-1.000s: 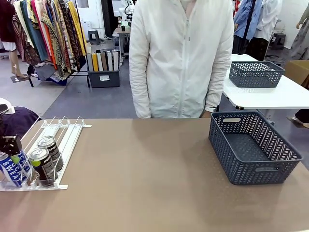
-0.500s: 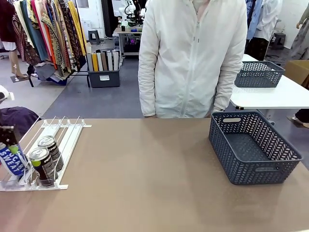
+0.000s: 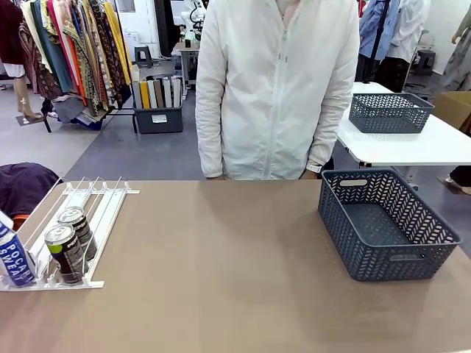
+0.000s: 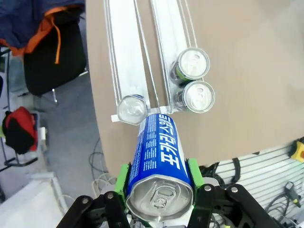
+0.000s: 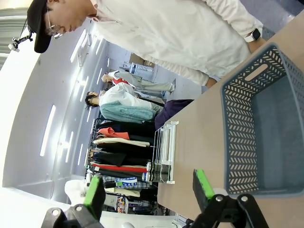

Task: Retrieve and store the cans from the dispenser.
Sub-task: Pick up one can from the Automatic Can Dispenser and place it in the middle of the table.

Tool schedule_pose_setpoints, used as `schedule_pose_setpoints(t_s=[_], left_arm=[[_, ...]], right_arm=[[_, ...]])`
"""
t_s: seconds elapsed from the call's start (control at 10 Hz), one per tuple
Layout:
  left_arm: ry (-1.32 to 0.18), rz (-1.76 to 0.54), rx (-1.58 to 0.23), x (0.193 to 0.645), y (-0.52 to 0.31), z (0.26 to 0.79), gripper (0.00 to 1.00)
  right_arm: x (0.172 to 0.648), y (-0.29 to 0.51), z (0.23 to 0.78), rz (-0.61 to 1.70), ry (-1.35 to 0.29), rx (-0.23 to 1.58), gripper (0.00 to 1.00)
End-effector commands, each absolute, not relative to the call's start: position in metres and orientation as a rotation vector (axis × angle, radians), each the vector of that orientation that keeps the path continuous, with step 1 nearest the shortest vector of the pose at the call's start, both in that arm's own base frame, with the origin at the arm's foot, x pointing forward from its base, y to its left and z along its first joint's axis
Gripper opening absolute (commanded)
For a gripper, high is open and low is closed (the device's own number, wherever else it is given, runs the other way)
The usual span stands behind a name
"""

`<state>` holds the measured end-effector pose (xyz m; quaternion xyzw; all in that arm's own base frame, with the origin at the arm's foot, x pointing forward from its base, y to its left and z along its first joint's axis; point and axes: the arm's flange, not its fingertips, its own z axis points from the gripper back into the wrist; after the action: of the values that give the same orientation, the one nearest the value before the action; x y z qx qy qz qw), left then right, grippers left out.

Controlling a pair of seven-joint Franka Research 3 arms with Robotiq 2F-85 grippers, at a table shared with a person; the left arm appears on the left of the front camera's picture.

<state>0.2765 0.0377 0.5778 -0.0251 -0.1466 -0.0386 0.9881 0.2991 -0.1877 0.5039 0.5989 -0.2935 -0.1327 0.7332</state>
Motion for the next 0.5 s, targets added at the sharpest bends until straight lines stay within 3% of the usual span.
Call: schedule_pose_setpoints(t_s=[0.0,0.4], left_arm=[[-0.338,-0.07,-0.122,0.272,0.056,0.583,0.0],[-0.314,-0.066,-0.074,0.273,0.049,0.582,0.0]], right_arm=[[0.302,-0.188,0.507,-0.282,-0.67,1.33,1.0],[0.302,-0.188,0.507,-0.282,-0.67,1.33,1.0]])
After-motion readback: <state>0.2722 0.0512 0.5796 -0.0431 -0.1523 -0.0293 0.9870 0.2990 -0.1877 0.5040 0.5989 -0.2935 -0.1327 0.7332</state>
